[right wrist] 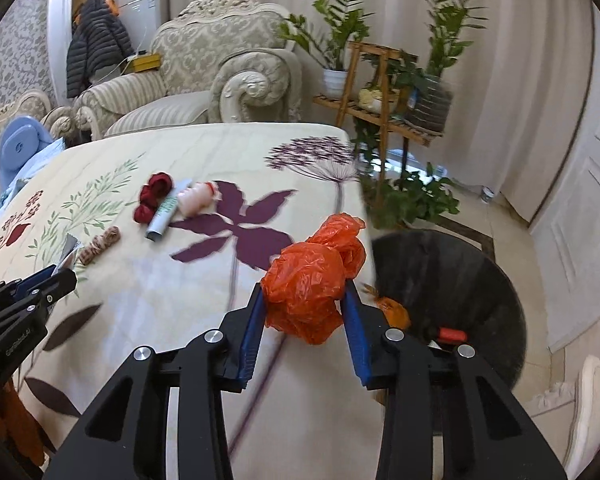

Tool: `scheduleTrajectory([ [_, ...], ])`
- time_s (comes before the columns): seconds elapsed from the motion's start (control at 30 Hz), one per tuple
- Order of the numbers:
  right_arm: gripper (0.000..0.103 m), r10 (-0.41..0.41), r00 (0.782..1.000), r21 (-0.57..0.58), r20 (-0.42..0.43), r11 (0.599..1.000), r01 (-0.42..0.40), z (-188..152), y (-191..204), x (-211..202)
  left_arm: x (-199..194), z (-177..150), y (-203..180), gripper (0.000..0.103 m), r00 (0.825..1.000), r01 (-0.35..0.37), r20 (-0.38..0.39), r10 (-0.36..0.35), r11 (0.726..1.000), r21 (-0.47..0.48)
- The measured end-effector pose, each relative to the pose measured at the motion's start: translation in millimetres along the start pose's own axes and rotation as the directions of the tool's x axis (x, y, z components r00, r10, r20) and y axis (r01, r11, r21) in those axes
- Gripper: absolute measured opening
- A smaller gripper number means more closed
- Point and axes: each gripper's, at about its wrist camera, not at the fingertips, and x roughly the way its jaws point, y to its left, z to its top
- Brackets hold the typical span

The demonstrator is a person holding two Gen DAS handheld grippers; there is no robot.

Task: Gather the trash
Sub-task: 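Carry the packet in the left tool and orange bag in the right into the bin, open both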

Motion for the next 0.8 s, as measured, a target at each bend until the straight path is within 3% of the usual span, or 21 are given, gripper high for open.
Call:
scheduleTrajectory([
  [0.43,0.038,-0.099,0.995,0.104,-0.004,0.99,0.098,-28,-77,-10,2,-3,-89,0.022,0.992,0.127,0.001,-0.127,0.988,0.09],
  [0.8,0.038,-0.141,0.99,0.164,-0.014,0.976,0.142,-35,-128,-5,17,-1,-165,0.022,0.982,0.186,-0.015,-0.187,0.965,0.186],
])
